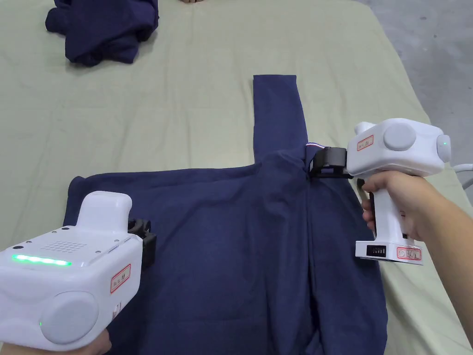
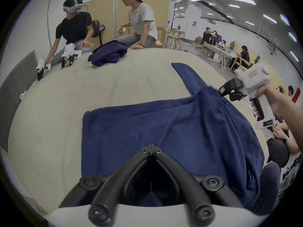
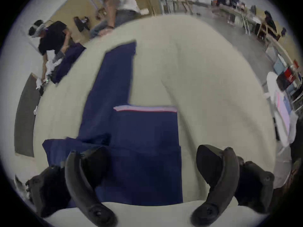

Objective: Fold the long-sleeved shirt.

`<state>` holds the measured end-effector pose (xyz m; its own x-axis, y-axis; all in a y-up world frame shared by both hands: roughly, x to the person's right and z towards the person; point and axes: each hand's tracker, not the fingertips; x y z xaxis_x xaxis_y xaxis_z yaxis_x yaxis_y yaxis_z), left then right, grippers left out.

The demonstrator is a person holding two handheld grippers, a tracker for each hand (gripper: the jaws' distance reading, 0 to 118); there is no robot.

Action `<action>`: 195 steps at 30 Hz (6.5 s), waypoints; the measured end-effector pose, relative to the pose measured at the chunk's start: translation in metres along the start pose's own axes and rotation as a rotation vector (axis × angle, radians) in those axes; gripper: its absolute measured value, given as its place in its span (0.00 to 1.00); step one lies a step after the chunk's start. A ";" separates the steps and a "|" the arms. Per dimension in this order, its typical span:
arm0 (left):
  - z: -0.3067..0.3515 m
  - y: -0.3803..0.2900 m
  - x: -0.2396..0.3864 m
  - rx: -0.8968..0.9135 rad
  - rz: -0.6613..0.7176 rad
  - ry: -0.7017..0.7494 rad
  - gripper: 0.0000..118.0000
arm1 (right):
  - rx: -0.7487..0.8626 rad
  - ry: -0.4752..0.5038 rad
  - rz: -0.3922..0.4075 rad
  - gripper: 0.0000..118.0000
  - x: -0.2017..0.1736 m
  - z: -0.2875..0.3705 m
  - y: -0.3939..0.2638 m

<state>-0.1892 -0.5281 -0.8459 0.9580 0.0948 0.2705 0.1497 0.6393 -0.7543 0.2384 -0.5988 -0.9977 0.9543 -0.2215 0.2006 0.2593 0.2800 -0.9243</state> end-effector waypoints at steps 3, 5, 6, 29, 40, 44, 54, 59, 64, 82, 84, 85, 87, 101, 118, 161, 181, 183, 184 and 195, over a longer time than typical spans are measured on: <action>0.000 -0.007 0.004 -0.022 -0.007 -0.003 0.00 | 0.042 -0.082 0.156 0.79 -0.012 0.003 -0.007; 0.000 -0.012 0.003 -0.029 -0.013 -0.002 0.00 | 0.048 -0.163 0.166 0.23 -0.021 0.016 -0.013; -0.002 -0.016 0.002 -0.031 -0.016 -0.004 0.00 | 0.097 -0.205 0.215 0.08 -0.022 0.025 -0.017; 0.123 -0.107 0.011 -0.025 -0.034 0.036 0.00 | 0.092 -0.092 0.194 0.08 0.059 0.213 -0.312; 0.139 -0.128 0.009 -0.048 -0.022 0.027 0.00 | 0.246 -0.078 0.191 0.99 0.036 0.230 -0.328; 0.140 -0.111 0.012 0.002 -0.026 0.031 0.00 | 0.511 0.012 0.200 0.99 -0.014 0.278 -0.314; 0.129 -0.103 0.030 0.049 0.019 0.009 0.00 | 0.420 0.064 0.266 0.01 -0.092 0.186 -0.355; 0.121 -0.100 0.027 0.028 0.025 -0.002 0.00 | 0.402 0.078 0.219 0.01 -0.086 0.171 -0.342; 0.109 -0.092 0.014 0.016 0.043 -0.001 0.00 | 0.459 0.071 0.209 0.01 -0.058 0.180 -0.258; 0.060 -0.051 -0.004 -0.012 0.059 0.027 0.00 | 0.095 -0.001 0.421 0.73 -0.027 0.019 -0.072; 0.055 -0.050 -0.004 -0.018 0.055 0.031 0.00 | 0.089 0.011 0.415 0.73 -0.037 0.016 -0.072; 0.052 -0.049 -0.005 -0.020 0.059 0.035 0.00 | 0.090 0.008 0.411 0.71 -0.039 0.015 -0.071; 0.045 -0.047 -0.009 -0.026 0.069 0.041 0.00 | 0.103 -0.031 0.434 0.52 -0.040 0.015 -0.072; -0.038 0.038 -0.130 0.022 0.067 0.115 0.74 | 0.177 -0.091 0.450 0.04 -0.038 0.052 -0.071; -0.092 0.053 -0.135 -0.108 0.034 0.129 0.01 | 0.188 -0.117 0.413 0.04 -0.044 0.054 -0.075; 0.458 0.455 -0.029 0.785 -0.055 0.161 0.01 | 1.232 -0.181 0.309 0.04 -0.166 0.747 0.053; 0.405 0.576 -0.042 0.886 -0.023 0.241 0.01 | 1.295 -0.139 0.344 0.04 -0.200 0.725 0.197; 0.392 0.584 -0.042 0.887 -0.035 0.244 0.01 | 1.292 -0.149 0.347 0.04 -0.201 0.715 0.209; 0.385 0.585 -0.041 0.891 -0.046 0.258 0.01 | 1.294 -0.147 0.348 0.04 -0.201 0.711 0.216; 0.235 0.536 -0.045 0.924 -0.064 0.278 0.01 | 1.301 -0.147 0.355 0.04 -0.188 0.566 0.222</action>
<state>-0.2096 -0.0108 -1.1222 0.9961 -0.0694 0.0537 0.0663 0.9961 0.0575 0.2004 0.0341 -1.0567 0.9843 0.1247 0.1252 -0.1287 0.9914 0.0241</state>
